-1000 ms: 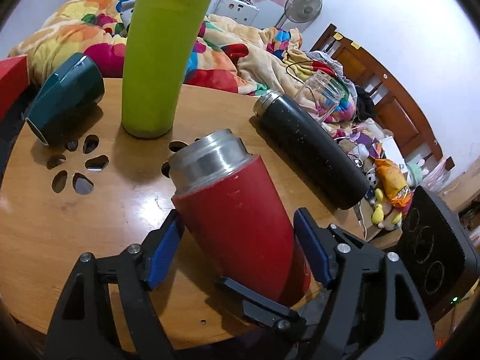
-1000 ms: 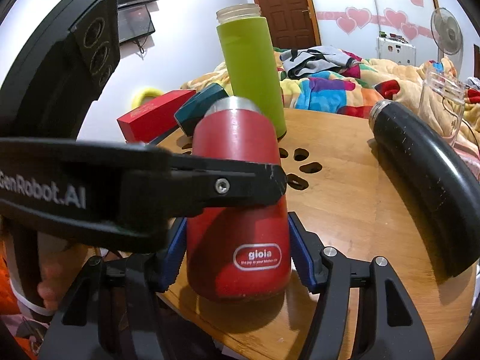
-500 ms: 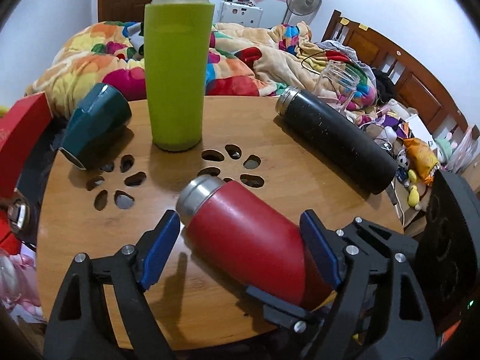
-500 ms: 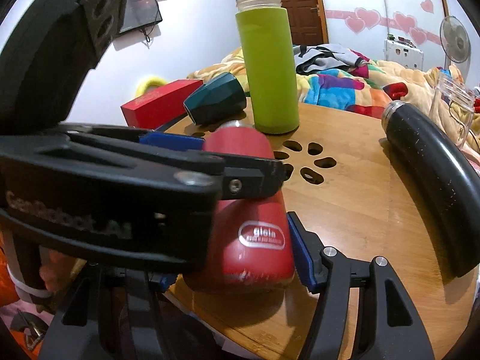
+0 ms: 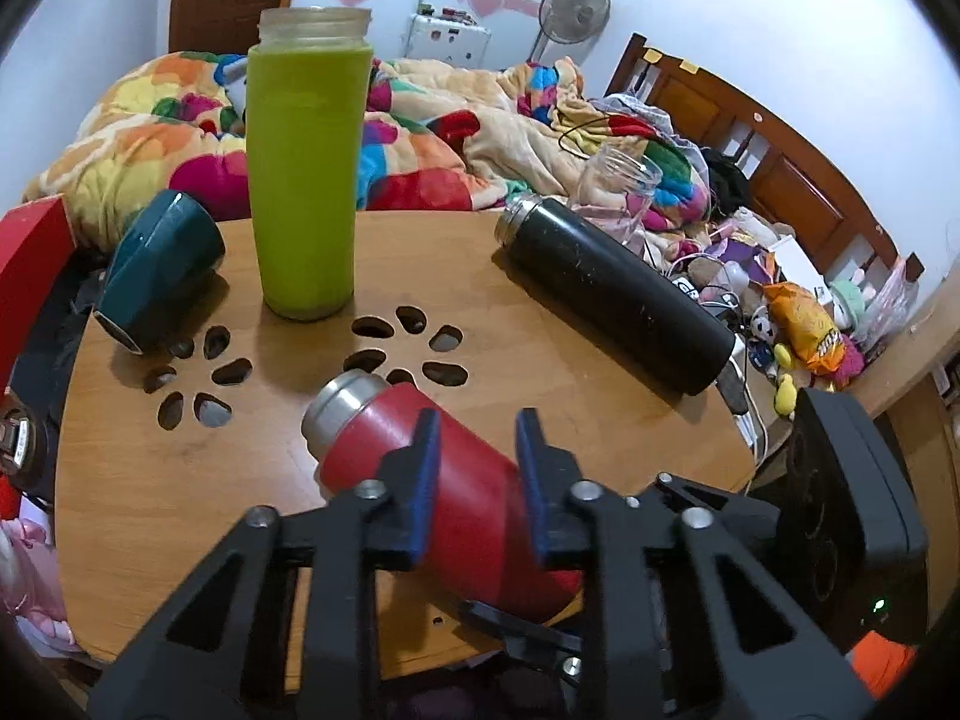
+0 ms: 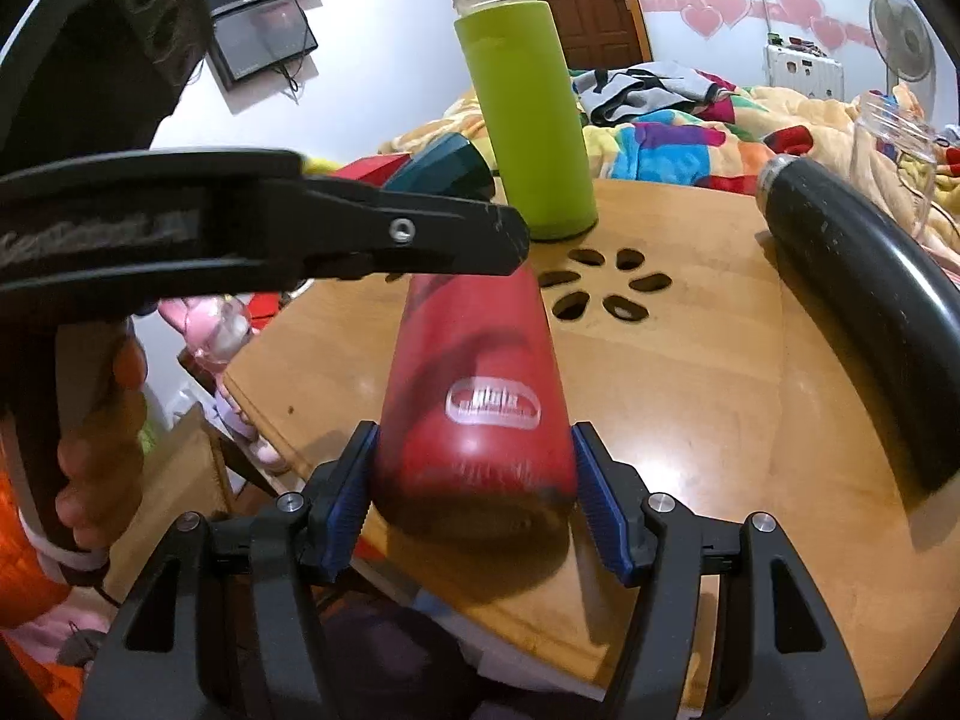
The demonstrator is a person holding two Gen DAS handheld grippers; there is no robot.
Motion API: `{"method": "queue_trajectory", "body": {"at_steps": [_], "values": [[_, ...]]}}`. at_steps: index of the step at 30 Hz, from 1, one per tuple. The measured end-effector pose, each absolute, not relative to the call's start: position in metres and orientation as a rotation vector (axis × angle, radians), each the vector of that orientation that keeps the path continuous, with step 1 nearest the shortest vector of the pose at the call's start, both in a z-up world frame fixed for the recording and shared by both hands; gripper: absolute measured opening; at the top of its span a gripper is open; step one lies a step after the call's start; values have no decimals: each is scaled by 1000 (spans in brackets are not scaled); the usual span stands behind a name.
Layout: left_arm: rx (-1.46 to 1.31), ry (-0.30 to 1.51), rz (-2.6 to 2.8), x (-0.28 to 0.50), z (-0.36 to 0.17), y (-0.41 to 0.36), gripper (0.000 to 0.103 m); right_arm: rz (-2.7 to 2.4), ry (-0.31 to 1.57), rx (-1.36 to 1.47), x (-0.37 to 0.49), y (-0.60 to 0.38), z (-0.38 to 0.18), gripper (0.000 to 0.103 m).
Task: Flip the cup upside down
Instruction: 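Lift the red tumbler with the left tool and tip it onto its side, then rotate the red tumbler with the left tool until its base faces up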
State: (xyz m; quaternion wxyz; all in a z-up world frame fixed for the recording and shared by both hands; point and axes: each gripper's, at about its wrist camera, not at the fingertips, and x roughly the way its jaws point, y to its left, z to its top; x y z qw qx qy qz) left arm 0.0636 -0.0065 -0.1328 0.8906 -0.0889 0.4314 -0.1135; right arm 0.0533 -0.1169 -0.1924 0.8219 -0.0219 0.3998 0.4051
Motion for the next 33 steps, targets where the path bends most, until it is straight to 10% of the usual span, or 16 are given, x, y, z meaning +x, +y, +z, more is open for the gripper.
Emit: {"method": "queue_trajectory", "body": {"at_steps": [33], "values": [[-270, 815, -262, 71, -104, 34, 14, 770, 669, -78, 62, -115, -127, 58]]}}
